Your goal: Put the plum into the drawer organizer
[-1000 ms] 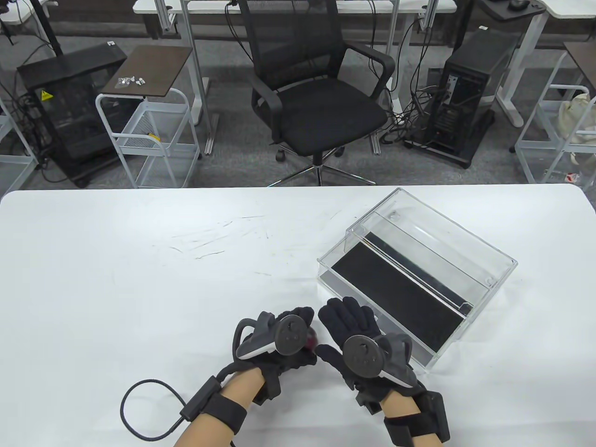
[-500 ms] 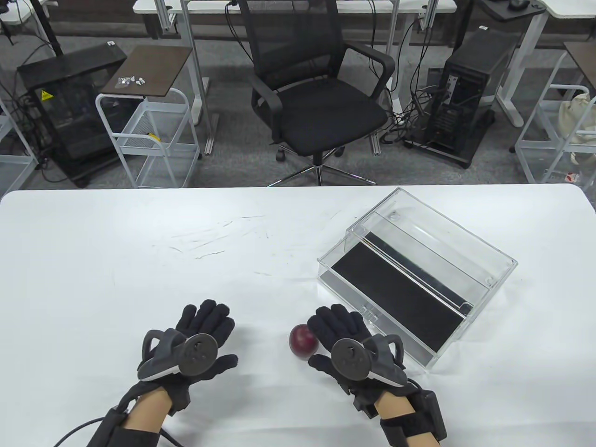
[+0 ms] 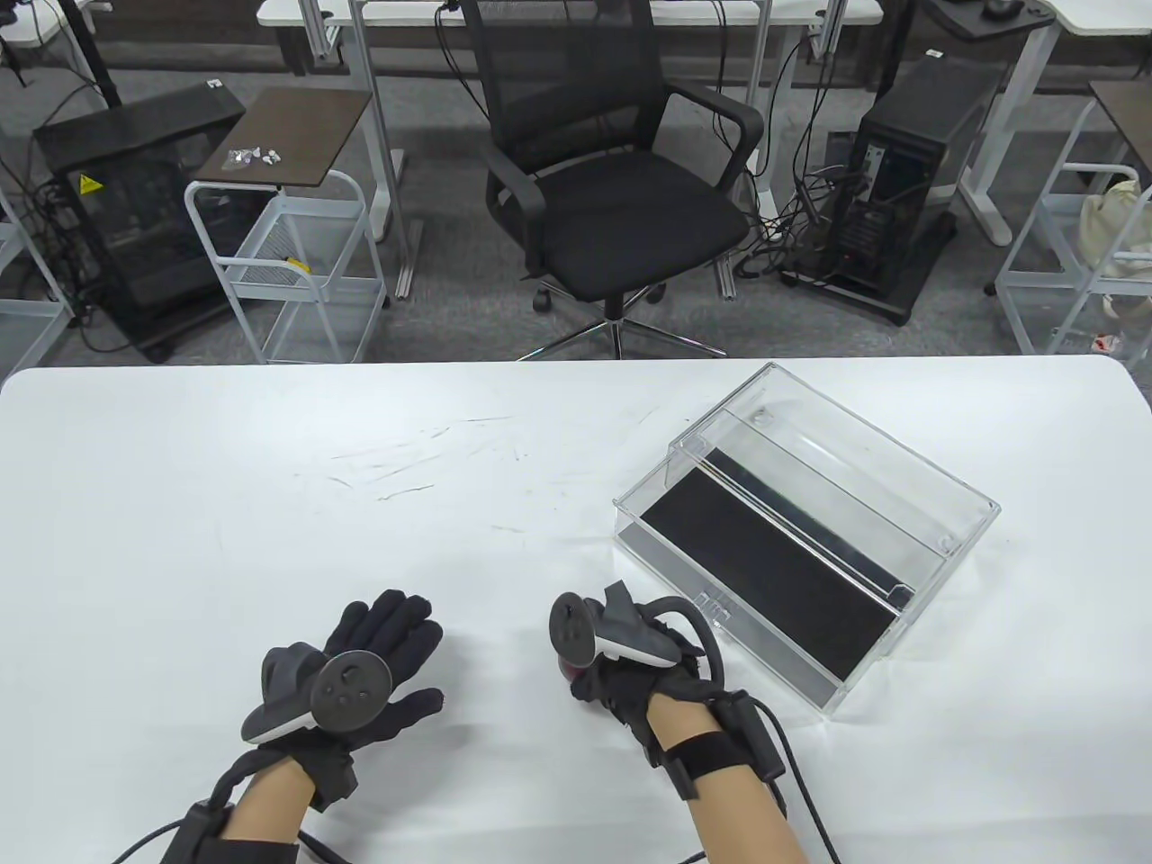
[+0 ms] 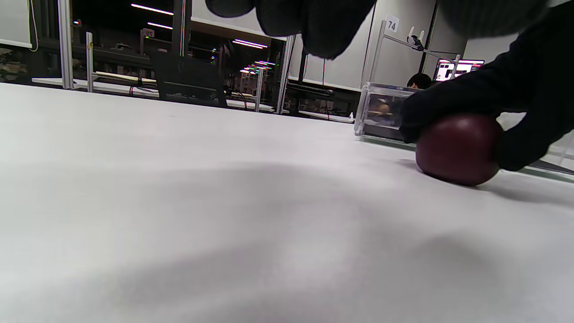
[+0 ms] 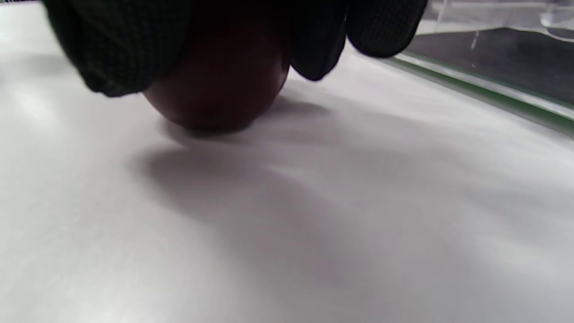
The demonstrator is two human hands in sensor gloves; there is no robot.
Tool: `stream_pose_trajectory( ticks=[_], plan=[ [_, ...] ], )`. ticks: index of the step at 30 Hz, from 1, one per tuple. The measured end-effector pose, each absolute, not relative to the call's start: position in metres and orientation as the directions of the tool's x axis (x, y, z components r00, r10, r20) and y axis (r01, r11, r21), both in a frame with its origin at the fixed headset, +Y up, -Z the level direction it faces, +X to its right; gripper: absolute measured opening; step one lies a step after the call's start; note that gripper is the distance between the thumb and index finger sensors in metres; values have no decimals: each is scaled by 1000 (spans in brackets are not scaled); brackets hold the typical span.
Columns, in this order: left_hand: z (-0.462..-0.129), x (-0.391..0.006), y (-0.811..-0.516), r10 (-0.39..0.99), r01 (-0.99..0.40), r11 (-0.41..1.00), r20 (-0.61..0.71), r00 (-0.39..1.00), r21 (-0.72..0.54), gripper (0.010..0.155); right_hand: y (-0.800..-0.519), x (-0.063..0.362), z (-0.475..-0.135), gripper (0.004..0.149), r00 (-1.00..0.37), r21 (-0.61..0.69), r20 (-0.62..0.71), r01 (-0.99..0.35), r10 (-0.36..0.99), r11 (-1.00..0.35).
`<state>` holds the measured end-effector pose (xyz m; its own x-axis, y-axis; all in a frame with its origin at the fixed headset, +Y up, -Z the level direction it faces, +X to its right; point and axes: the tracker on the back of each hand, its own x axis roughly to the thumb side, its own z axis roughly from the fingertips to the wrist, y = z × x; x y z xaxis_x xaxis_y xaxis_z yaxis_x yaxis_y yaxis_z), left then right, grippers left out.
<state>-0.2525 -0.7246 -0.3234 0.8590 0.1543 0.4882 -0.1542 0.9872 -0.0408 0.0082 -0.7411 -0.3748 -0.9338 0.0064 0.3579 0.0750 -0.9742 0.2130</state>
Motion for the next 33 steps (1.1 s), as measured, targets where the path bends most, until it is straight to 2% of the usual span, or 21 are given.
stream_pose_trajectory(
  ticks=[2, 5, 8, 10, 12, 15, 19, 26, 33],
  plan=[
    [-323, -253, -723, 159, -164, 986, 488, 858, -32, 76, -733, 12, -372, 86, -938, 174, 347, 63, 2, -983],
    [-323, -254, -723, 165, -174, 984, 488, 857, -28, 76, -697, 31, -373, 88, -965, 141, 249, -42, 77, -989],
    [-322, -254, -723, 163, -171, 985, 484, 860, -27, 76, -652, 72, -382, 88, -984, 102, -22, -176, 175, -979],
    [-322, -254, -722, 160, -168, 985, 483, 861, -26, 76, -630, 108, -390, 88, -946, 8, -273, -182, 173, -983],
    [-322, -253, -722, 158, -167, 986, 483, 861, -25, 75, -625, 135, -396, 88, -898, -67, -402, -163, 176, -984],
    [-323, -253, -722, 158, -165, 986, 480, 863, -27, 75, -637, 164, -405, 89, -813, 21, -564, -189, 145, -982],
    [-324, -254, -724, 164, -165, 986, 469, 868, -39, 75, -660, 182, -418, 90, -752, 101, -654, -197, 84, -975],
    [-325, -255, -724, 175, -168, 984, 454, 874, -56, 76, -696, 186, -435, 91, -715, 271, -695, -169, -71, -947],
    [-326, -255, -724, 181, -170, 983, 443, 878, -66, 76, -707, 184, -437, 91, -724, 311, -684, -171, -95, -935]
  ],
)
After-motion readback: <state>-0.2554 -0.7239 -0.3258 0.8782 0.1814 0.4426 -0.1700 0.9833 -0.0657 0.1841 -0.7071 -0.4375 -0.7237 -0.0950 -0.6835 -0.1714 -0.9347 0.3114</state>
